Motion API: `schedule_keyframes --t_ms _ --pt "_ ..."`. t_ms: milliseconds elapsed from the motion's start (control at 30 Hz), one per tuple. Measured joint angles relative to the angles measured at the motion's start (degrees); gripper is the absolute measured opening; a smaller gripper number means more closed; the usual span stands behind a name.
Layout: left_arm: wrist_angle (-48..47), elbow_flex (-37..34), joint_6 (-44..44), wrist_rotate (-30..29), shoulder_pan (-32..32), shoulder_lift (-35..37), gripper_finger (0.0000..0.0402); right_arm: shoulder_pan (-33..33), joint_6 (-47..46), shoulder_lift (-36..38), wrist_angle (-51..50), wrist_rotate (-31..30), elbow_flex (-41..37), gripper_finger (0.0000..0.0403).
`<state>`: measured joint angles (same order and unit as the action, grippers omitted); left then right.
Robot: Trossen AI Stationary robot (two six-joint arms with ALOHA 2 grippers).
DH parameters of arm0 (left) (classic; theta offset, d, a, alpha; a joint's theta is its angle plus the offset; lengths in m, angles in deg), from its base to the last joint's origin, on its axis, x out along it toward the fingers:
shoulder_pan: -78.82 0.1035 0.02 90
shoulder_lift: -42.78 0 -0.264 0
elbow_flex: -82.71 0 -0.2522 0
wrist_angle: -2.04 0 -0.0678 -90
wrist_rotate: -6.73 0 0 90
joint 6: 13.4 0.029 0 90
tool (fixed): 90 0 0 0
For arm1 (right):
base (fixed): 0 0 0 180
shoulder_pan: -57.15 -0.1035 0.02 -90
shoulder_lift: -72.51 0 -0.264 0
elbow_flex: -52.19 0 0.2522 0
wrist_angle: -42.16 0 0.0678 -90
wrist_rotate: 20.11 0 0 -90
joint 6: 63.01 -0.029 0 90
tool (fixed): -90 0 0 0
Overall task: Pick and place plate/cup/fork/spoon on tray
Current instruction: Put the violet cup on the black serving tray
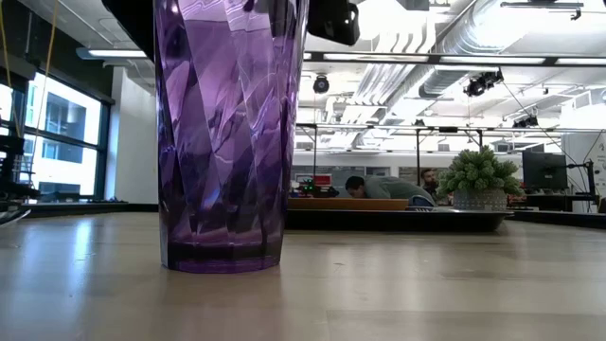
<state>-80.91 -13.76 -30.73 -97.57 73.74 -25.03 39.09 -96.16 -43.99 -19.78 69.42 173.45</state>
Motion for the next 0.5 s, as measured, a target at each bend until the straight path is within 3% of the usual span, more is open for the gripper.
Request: schedule_keyframes --t_ms 333,500 --pt "0.0 0.0 0.0 0.0 0.0 0.0 0.0016 0.0 -0.5 -2.5 0.0 0.8 0.0 0.0129" --pt "0.0 0.0 0.0 0.0 0.0 0.0 0.0016 0.0 -1.5 -2.5 0.0 0.3 0.0 0.0104"
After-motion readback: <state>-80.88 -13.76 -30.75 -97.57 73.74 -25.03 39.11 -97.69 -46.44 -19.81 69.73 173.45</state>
